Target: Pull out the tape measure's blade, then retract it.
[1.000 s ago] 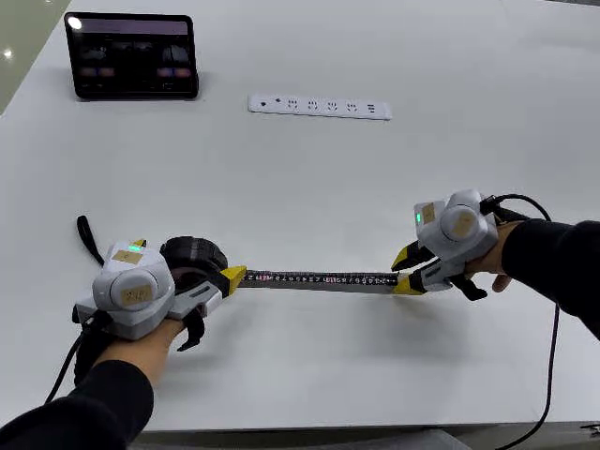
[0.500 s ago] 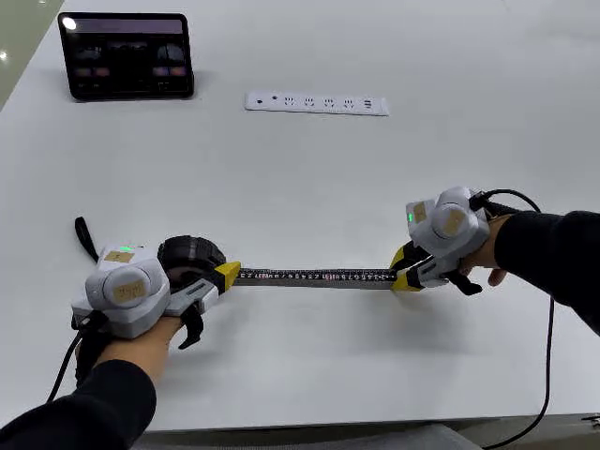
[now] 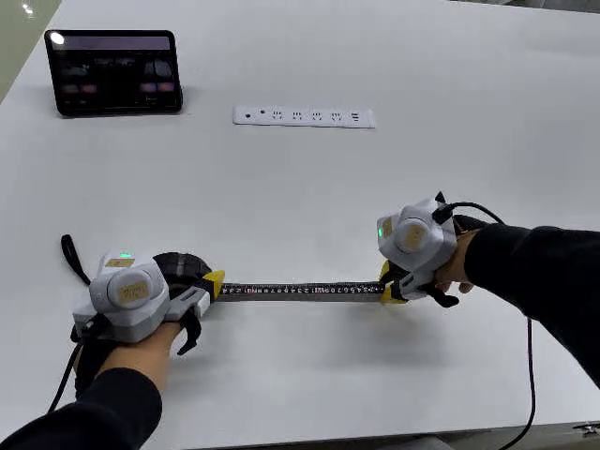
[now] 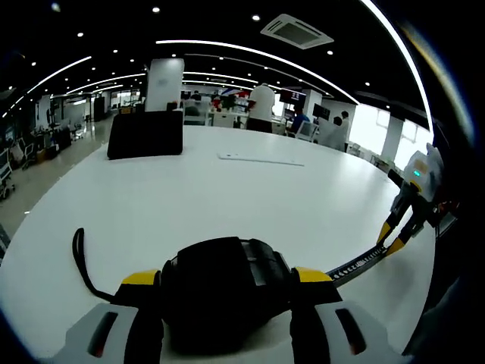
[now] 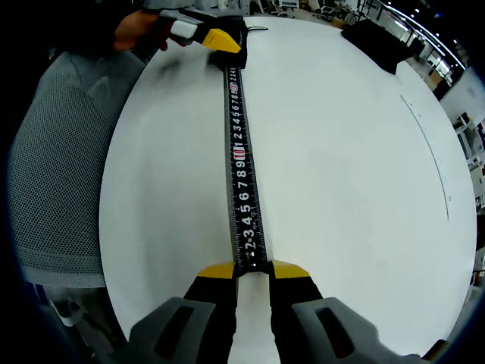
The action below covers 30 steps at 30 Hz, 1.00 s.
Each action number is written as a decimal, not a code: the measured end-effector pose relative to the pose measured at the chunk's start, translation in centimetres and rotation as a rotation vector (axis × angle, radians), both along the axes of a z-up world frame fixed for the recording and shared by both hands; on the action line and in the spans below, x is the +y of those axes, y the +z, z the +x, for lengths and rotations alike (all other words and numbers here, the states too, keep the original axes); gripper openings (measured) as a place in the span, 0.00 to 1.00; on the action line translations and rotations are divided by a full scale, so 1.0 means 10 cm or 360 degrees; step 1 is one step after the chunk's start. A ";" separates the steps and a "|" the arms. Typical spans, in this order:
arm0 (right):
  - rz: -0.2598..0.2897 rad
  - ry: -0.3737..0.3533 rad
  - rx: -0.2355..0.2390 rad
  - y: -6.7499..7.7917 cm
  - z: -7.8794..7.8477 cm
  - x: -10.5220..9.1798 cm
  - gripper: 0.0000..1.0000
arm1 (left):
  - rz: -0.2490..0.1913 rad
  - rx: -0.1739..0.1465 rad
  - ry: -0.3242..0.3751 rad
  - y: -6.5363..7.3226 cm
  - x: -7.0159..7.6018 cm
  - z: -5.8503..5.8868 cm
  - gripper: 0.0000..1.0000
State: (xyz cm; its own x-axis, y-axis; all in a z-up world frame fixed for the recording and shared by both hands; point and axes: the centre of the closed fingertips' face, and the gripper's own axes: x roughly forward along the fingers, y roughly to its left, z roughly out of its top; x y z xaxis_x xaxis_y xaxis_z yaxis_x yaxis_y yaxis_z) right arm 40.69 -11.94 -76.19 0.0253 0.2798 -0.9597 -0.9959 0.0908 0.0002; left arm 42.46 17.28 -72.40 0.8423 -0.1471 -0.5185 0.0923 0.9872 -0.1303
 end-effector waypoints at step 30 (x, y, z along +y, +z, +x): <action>0.0154 -0.0015 -0.0024 -0.01 0.03 0.15 0.11 | 0.0003 0.0058 -0.0020 -0.03 0.01 0.00 0.61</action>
